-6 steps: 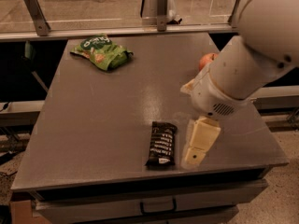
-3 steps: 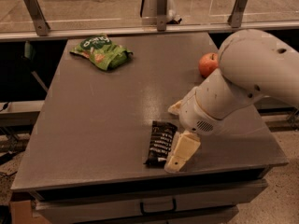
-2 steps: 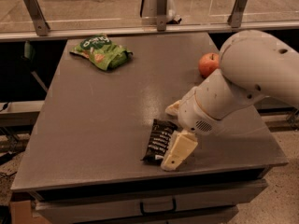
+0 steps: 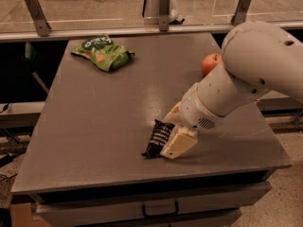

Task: Move rxbar chocolate near apple

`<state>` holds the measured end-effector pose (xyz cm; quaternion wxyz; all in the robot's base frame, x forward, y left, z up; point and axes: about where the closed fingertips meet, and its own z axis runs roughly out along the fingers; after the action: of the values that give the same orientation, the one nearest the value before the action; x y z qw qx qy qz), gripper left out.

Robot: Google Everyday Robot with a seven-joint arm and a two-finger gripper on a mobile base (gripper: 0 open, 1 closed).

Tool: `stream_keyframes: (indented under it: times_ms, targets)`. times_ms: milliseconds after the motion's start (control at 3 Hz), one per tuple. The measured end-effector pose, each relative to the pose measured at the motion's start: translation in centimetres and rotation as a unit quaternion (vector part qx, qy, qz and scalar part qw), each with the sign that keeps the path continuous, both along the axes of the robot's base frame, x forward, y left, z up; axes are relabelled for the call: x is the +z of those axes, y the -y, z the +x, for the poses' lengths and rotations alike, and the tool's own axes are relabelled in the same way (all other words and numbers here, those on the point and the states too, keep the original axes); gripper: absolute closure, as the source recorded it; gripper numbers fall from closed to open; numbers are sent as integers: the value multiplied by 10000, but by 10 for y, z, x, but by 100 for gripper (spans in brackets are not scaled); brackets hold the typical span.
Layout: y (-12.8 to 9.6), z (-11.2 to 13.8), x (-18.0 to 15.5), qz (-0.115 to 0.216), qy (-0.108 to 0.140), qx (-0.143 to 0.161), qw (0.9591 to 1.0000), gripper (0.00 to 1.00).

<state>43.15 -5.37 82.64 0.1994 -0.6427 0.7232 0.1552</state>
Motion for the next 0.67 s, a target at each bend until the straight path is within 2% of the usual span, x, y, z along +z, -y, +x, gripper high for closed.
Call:
stream_keyframes:
  times_ms: [333, 667]
  targets:
    - [0, 0, 0, 1, 2, -1, 10000, 100]
    - [22, 10, 47, 222, 522, -266, 9980, 100]
